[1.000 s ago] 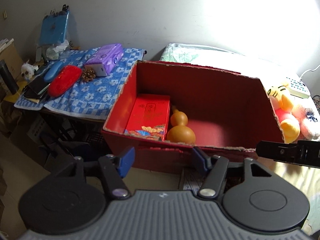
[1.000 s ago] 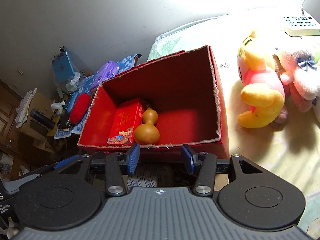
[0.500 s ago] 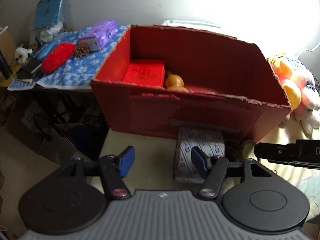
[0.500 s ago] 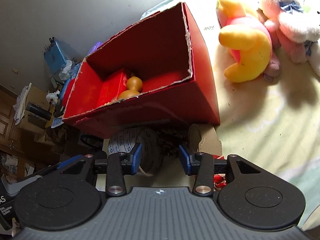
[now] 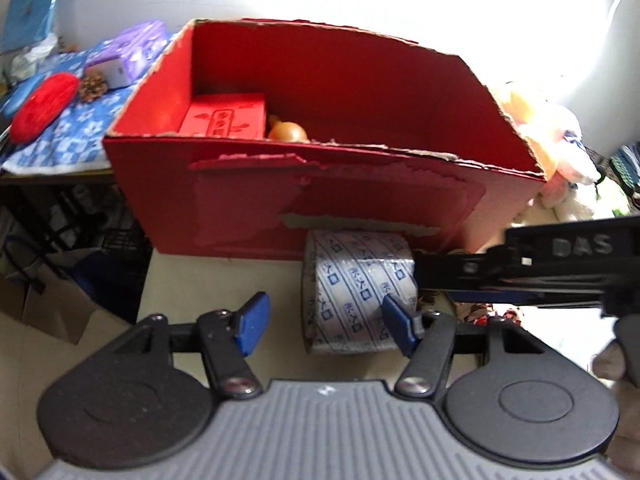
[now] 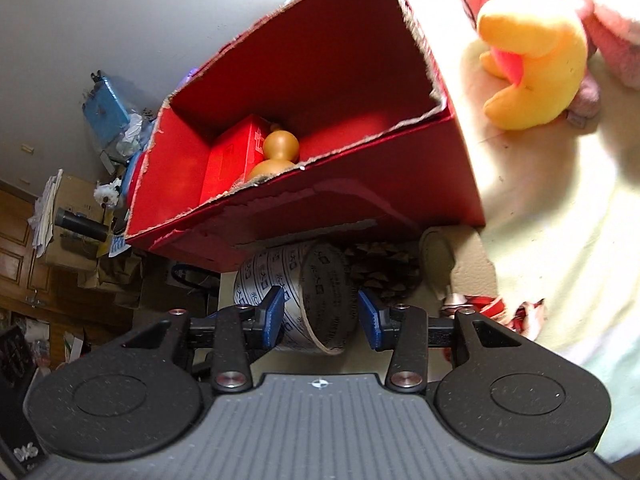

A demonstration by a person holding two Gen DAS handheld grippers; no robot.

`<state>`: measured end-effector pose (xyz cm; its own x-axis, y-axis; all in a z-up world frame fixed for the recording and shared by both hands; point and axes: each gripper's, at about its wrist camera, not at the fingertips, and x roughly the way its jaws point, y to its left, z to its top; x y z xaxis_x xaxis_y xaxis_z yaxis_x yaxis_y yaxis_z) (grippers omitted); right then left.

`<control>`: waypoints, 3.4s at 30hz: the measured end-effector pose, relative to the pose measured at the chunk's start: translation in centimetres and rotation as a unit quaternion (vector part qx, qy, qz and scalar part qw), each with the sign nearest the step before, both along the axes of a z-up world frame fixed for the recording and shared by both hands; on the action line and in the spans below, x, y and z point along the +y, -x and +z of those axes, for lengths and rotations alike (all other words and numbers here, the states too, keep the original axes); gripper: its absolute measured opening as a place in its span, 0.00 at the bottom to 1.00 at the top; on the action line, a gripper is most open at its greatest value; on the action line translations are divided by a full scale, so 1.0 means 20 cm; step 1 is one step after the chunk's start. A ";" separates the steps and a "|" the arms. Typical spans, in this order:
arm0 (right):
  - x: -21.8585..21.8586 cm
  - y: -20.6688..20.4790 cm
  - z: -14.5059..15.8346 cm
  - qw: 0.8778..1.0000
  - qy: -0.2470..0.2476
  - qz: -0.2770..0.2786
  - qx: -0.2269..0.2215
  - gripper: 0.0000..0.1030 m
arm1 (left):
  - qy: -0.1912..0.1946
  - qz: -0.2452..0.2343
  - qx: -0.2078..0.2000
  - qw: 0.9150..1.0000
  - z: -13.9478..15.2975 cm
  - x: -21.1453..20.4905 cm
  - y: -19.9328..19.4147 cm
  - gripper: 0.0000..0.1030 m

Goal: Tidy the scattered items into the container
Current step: 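Move the right gripper down toward the white printed tape roll, then grasp the tape roll by its rim with the right gripper, then lift the tape roll up with the right gripper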

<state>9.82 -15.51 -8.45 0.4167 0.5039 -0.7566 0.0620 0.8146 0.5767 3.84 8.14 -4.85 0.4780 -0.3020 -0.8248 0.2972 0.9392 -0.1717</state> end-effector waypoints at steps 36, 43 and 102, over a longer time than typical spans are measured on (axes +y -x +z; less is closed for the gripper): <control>0.58 -0.11 0.13 0.991 0.073 0.114 0.000 0.16 | 0.000 -0.075 -0.013 0.997 -0.05 0.43 -0.07 0.42; 0.63 -0.12 0.09 0.991 0.046 0.121 0.016 0.19 | 0.001 -0.059 0.003 0.998 -0.10 0.50 -0.08 0.40; 0.49 -0.12 0.13 0.983 0.133 0.124 -0.009 0.14 | -0.014 -0.076 0.028 0.997 0.01 0.37 -0.18 0.16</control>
